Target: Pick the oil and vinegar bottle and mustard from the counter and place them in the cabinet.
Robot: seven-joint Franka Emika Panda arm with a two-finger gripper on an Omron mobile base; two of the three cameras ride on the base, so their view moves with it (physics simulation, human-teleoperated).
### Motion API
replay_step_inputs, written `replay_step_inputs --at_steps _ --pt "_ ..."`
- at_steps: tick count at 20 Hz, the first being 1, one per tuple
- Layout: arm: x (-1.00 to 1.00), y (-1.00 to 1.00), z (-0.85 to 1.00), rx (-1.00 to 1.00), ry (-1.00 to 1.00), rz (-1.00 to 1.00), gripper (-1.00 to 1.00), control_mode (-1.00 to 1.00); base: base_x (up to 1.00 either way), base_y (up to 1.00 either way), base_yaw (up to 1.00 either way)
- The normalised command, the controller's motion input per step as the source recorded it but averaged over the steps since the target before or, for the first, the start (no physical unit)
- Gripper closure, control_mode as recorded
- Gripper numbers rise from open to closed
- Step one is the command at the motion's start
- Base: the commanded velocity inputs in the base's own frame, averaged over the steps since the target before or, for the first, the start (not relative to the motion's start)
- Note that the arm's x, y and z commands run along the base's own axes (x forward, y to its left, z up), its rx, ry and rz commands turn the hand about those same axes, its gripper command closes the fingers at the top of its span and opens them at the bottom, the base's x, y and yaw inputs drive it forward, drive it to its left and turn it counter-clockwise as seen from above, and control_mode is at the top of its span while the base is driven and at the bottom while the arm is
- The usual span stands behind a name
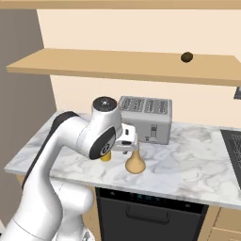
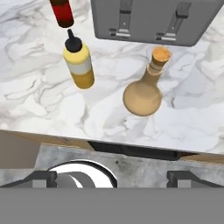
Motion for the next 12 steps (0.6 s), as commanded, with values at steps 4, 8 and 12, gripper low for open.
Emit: replay_step_inputs --at_steps 4,8,12 --pt "0.0 -0.39 -0.22 0.0 0.0 0.01 -1.0 -1.0 0.0 0.0 0.0" --pt "0.0 -0.28 -0.2 0.0 0.0 0.02 -1.0 -1.0 0.0 0.0 0.0" --pt "0.0 -0.09 -0.16 0.0 0.0 0.04 -1.0 -1.0 0.0 0.0 0.0"
